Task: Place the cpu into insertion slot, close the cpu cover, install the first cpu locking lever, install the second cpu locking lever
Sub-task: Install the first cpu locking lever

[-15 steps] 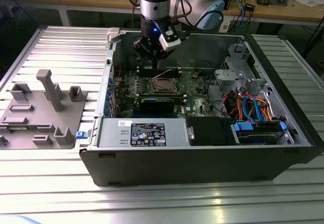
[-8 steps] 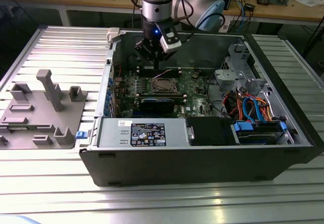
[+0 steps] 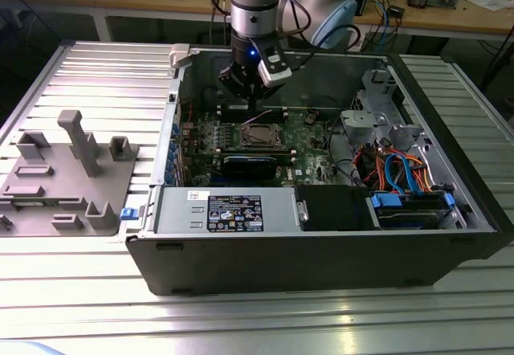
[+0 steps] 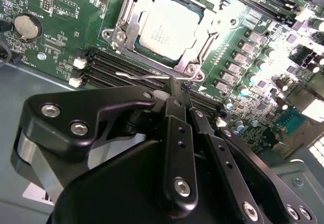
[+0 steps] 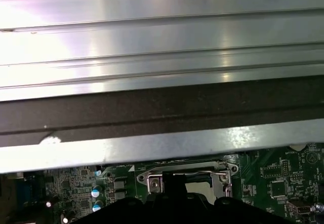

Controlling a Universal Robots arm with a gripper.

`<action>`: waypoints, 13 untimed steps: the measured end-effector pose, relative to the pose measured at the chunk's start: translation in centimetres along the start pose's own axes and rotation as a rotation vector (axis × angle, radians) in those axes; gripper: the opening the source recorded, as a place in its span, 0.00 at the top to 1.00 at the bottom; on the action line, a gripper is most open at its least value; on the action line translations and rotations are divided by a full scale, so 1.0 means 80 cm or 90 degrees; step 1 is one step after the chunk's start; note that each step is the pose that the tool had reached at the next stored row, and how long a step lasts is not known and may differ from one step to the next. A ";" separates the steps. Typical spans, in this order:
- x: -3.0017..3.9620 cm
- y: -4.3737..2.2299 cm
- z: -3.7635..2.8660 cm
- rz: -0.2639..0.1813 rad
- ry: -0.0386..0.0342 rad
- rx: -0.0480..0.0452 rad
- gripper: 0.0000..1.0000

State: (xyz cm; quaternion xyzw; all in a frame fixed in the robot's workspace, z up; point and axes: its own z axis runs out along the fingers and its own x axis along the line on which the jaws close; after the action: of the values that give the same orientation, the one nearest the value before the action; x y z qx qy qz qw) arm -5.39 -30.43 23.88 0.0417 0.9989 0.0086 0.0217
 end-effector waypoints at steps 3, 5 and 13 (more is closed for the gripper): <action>-0.0014 0.0003 0.0021 0.000 0.0000 0.0000 0.89; -0.0021 0.0003 0.0035 0.000 0.0000 -0.0001 0.89; -0.0062 0.0019 0.0087 0.000 0.0000 -0.0003 0.89</action>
State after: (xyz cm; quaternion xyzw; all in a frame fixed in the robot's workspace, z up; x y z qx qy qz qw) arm -4.85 -30.30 23.21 0.0417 0.9989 0.0088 0.0217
